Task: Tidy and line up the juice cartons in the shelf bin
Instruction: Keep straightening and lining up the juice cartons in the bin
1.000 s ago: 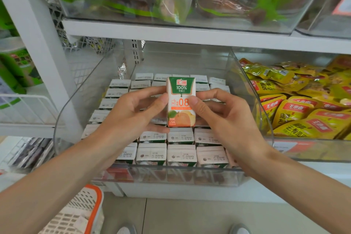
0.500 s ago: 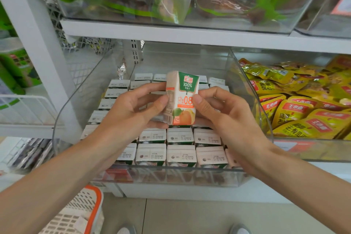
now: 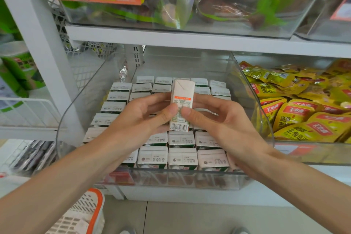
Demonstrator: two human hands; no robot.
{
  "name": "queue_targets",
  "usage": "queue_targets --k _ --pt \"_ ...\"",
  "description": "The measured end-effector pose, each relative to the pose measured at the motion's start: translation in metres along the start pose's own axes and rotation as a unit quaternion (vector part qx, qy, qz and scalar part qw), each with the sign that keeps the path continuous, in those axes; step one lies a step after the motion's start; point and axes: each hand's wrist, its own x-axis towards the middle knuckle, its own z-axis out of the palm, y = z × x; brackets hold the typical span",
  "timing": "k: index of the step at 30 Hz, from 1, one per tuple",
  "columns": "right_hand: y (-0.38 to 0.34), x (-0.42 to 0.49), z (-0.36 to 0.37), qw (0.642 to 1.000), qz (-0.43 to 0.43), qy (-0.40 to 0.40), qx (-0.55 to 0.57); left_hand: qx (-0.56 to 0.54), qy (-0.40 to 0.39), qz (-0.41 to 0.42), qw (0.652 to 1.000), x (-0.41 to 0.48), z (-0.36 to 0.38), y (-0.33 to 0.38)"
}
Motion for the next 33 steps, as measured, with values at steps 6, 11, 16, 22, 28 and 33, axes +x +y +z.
queue_targets --k 6,11,16,22,28,33 --pt "0.001 0.001 0.0 0.999 -0.017 0.003 -0.033 -0.016 0.015 -0.015 1.0 0.001 0.001 0.001" --pt "0.002 0.001 0.001 0.999 -0.035 0.004 -0.035 -0.047 0.047 -0.029 0.997 0.002 0.001 0.003" --pt "0.0 0.001 0.0 0.999 -0.035 0.006 -0.015 -0.085 0.09 -0.04 0.991 0.003 -0.002 0.001" --pt "-0.001 0.002 0.0 0.998 -0.03 0.019 -0.044 -0.058 0.078 -0.03 0.995 0.002 -0.002 0.001" --pt "-0.009 0.007 0.001 0.992 0.067 0.046 0.097 -0.022 0.056 -0.01 0.998 0.001 0.0 0.003" --pt "-0.016 0.015 0.002 0.953 0.171 0.031 0.246 -0.029 0.042 -0.016 0.999 0.001 0.001 0.007"
